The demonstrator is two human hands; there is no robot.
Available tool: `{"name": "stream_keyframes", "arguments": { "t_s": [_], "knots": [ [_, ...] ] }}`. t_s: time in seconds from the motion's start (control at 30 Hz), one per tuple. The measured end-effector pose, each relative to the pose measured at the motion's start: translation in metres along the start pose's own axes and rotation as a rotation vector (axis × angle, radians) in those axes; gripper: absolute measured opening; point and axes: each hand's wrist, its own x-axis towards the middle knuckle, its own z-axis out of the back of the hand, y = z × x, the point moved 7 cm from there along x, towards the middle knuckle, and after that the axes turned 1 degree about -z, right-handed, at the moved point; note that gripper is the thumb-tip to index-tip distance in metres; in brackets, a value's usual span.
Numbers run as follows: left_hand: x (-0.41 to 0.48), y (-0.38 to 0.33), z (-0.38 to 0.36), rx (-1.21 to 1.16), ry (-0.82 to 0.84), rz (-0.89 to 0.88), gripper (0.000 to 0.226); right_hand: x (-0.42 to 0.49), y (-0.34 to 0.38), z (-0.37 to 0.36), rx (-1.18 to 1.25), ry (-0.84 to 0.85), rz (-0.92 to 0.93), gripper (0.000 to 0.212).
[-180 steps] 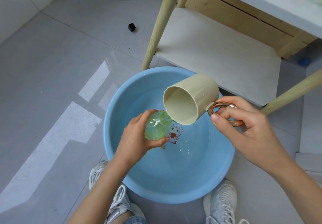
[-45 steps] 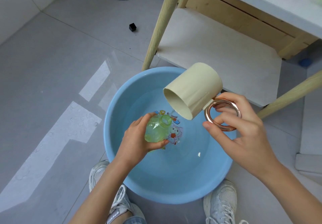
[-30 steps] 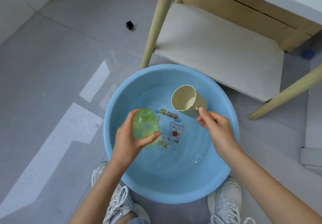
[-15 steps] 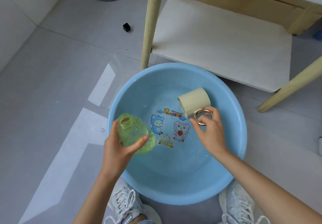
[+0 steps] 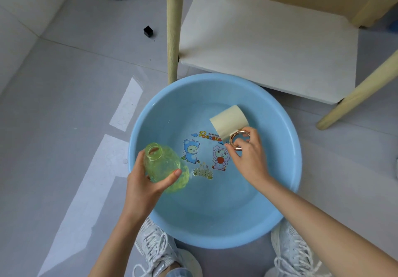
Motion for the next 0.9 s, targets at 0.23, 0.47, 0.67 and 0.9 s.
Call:
{"name": "stream_keyframes", "arguments": {
  "t_s": [0.23,0.47,0.67,0.9],
  "knots": [
    [0.003,-0.004,-0.001,0.022,0.002,-0.007,0.075,0.004,0.004,0.001,0.075,-0.002,-0.074,0.024],
    [0.003,-0.010,-0.006,0.007,0.016,-0.016,0.074,0.013,0.003,0.017,0.286,0.036,-0.291,0.017],
    [0.005,-0.013,-0.011,0.005,0.021,-0.017,0.075,0.014,-0.006,0.037,0.379,0.216,-0.519,0.043],
    [0.007,-0.013,-0.017,0.075,0.051,-0.054,0.073,0.004,-0.011,0.062,0.597,0.267,-0.649,0.046]
  ]
}}
